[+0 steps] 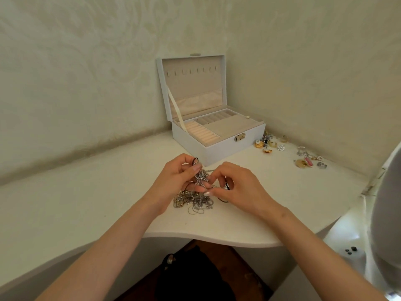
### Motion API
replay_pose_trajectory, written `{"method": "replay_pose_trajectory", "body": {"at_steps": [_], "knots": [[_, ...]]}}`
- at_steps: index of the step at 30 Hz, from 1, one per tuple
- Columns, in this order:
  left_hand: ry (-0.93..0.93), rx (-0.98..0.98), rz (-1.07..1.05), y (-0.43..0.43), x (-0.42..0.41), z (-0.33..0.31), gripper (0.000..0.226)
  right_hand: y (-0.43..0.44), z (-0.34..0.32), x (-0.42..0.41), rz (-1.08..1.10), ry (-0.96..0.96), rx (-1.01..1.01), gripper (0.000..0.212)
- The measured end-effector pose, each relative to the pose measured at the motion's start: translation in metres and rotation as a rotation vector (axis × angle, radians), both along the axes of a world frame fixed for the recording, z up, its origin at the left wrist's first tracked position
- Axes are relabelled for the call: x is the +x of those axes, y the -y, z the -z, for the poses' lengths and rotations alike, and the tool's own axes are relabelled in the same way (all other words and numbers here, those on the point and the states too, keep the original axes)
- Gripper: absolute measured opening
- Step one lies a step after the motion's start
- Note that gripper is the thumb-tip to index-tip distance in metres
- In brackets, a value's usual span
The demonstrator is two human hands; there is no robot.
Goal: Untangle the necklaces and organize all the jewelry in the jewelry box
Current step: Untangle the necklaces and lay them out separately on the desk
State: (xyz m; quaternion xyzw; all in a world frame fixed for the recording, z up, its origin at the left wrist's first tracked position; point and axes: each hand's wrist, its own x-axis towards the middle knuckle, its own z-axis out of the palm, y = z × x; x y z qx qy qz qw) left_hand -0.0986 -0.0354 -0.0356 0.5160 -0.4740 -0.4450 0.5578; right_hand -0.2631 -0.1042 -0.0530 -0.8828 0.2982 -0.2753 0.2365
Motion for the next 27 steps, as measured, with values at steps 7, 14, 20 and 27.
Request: {"method": "replay_pose_trajectory", "body": {"at_steps": [7,14,20,27], "knots": [[-0.079,0.009,0.050,-0.002,-0.001,-0.001,0.010,0.002,-0.004,0.000,-0.003,0.023,0.030,0.034],[0.098,0.019,-0.048,-0.003,-0.002,0.000,0.007,0.004,-0.018,-0.019,-0.039,0.200,0.253,0.009],[0.371,0.030,-0.059,0.000,-0.006,0.005,0.009,0.008,-0.039,-0.026,-0.139,0.512,0.479,0.012],[0.722,-0.010,-0.063,0.000,-0.008,0.001,0.010,0.013,-0.052,-0.019,-0.223,0.623,0.567,0.014]]}}
